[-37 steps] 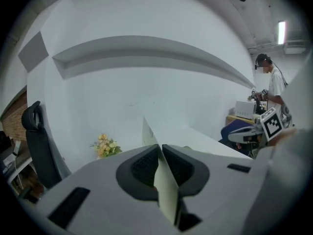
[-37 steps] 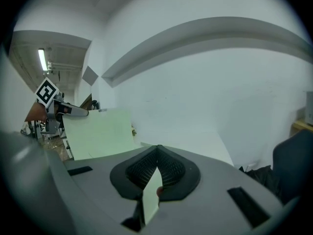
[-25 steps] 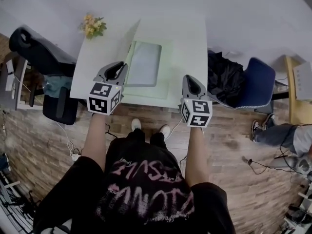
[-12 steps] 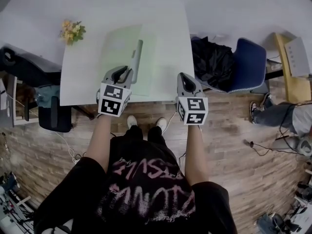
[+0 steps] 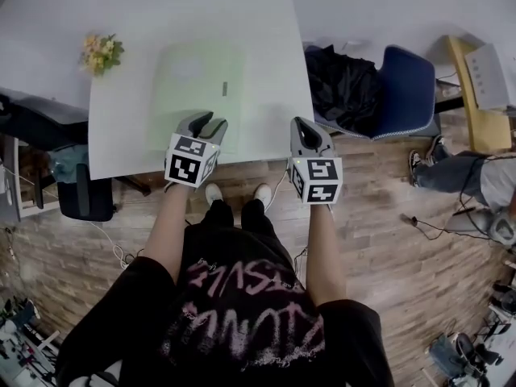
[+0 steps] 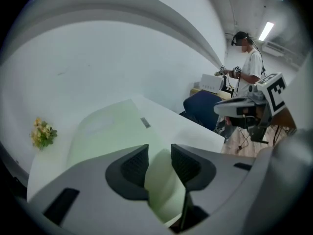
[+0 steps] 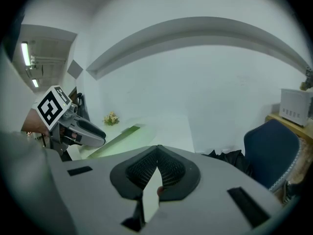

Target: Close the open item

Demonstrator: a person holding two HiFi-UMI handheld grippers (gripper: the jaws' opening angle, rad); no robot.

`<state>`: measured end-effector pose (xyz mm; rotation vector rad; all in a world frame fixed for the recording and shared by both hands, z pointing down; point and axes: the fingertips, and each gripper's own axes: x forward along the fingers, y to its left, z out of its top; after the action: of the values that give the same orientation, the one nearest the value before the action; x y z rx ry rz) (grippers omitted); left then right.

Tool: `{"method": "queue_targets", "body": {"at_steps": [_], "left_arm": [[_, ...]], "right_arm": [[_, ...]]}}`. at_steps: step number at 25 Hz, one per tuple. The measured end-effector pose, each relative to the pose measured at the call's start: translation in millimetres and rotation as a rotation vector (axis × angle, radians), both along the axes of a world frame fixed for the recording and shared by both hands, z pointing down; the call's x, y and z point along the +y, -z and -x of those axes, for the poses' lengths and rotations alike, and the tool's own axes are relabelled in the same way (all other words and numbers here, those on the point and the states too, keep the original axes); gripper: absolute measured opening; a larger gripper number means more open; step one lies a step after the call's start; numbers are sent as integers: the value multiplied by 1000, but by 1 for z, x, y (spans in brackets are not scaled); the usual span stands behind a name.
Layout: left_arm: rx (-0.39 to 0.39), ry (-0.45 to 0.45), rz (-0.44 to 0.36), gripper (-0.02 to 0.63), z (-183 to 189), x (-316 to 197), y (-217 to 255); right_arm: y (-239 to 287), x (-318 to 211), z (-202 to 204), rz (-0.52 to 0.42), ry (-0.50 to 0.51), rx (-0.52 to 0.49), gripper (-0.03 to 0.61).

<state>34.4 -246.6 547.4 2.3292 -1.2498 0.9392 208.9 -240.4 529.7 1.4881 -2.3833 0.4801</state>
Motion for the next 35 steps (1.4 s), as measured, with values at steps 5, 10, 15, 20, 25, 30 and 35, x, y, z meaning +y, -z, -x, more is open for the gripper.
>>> {"method": "queue_targets", "body": {"at_steps": [5,10,15,20,25,30,35], "left_arm": [[-9,0,11,138,11,-15,-7],[3,-22,21,130,15,-42,-8],[-2,-71,35,121,5,-61,-15],[13,-110,65,104,-5,-73,-26],[-62,-177,59,63,-14,-80,-33],[-141,-295,23,26,-26,-80,-35],[-127,-293,76,23,-23,-75,-41]], "right_arm": [[-5,0,0,18,-11,7,9],[-8,-4,8,32,-11,14,9],[-14,-8,9,52,-31,21,11],[-22,-12,8,74,-58,25,9],[-29,-16,6,88,-80,25,9],[-31,-20,4,95,-99,21,9],[-32,-24,7,95,-100,10,9]]}}
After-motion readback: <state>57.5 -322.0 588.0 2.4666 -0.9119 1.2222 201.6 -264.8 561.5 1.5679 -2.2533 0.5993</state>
